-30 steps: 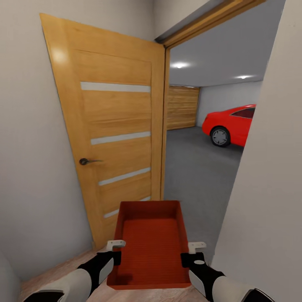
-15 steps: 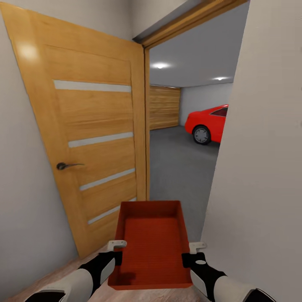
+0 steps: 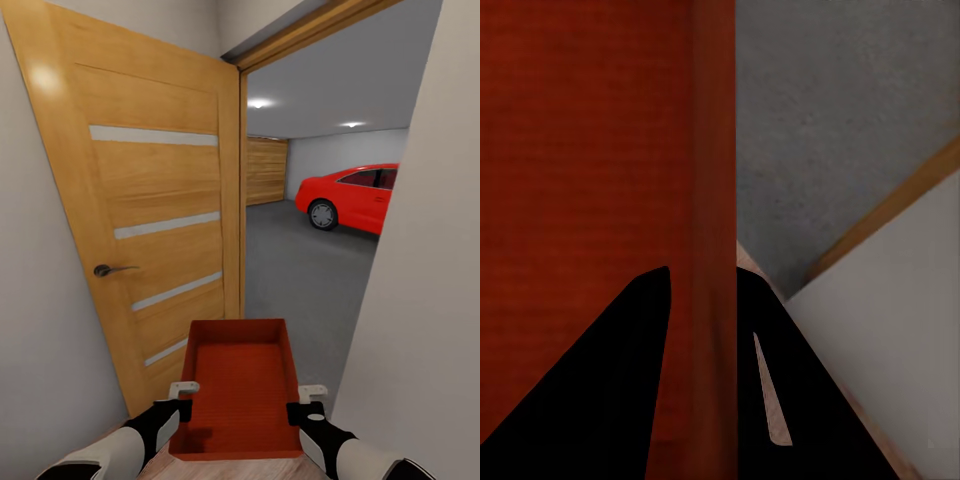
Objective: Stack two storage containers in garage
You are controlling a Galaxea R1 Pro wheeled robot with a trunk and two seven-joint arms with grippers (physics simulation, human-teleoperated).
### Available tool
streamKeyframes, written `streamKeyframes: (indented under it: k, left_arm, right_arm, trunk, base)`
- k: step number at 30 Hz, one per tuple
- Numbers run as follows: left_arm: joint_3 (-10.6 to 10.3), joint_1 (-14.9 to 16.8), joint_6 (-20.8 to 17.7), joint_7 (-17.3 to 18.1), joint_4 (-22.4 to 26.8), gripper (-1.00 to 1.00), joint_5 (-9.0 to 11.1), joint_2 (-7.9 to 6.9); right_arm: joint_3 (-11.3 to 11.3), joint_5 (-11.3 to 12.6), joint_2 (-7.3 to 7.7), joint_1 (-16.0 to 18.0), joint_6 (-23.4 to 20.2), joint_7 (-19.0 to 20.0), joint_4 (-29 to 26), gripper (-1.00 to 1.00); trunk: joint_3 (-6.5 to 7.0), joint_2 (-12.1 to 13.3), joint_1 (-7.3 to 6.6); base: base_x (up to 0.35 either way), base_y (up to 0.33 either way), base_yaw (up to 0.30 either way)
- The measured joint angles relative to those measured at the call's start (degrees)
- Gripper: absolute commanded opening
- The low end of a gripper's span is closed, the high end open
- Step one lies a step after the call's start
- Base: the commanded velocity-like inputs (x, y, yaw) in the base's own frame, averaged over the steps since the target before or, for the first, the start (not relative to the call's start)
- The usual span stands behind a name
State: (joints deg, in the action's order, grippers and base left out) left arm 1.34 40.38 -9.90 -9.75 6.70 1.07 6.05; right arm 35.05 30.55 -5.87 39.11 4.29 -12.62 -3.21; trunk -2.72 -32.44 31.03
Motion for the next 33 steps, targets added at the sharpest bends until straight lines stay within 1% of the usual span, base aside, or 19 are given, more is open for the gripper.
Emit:
streamKeyframes:
  k: [6,14,19,25,33]
  left_arm:
    - [0.21,0.02,0.18,-0.94,0.04,-1.0,-0.06,0.71]
    - [0.22,0.02,0.19,-1.12,0.04,-1.0,-0.05,0.85]
    - [0.12,0.02,0.2,-0.18,0.0,-1.0,-0.05,0.16]
    - [0.2,0.03,0.21,-0.86,0.02,-1.0,-0.06,0.67]
    - [0.2,0.03,0.2,-1.06,0.02,-1.0,-0.04,0.81]
  right_arm:
    - [0.18,0.08,0.79,-0.01,-0.09,0.71,-0.44,-1.0]
    - [0.17,0.09,0.94,0.0,-0.09,0.93,-0.45,-1.0]
    - [0.17,0.03,0.23,-0.04,-0.04,-0.01,-0.36,-1.0]
    - [0.19,0.08,0.76,-0.04,-0.09,0.62,-0.49,-1.0]
    - [0.17,0.11,0.94,-0.04,-0.09,0.9,-0.51,-1.0]
  trunk:
    - [0.0,0.0,0.01]
    - [0.0,0.0,0.0]
    - [0.0,0.0,0.01]
    - [0.0,0.0,0.0]
    - [0.0,0.0,0.0]
  base:
    - [0.008,0.008,0.0]
    - [0.0,0.0,-0.016]
    - [0.0,0.0,-0.206]
    - [0.0,0.0,-0.247]
    - [0.0,0.0,-0.207]
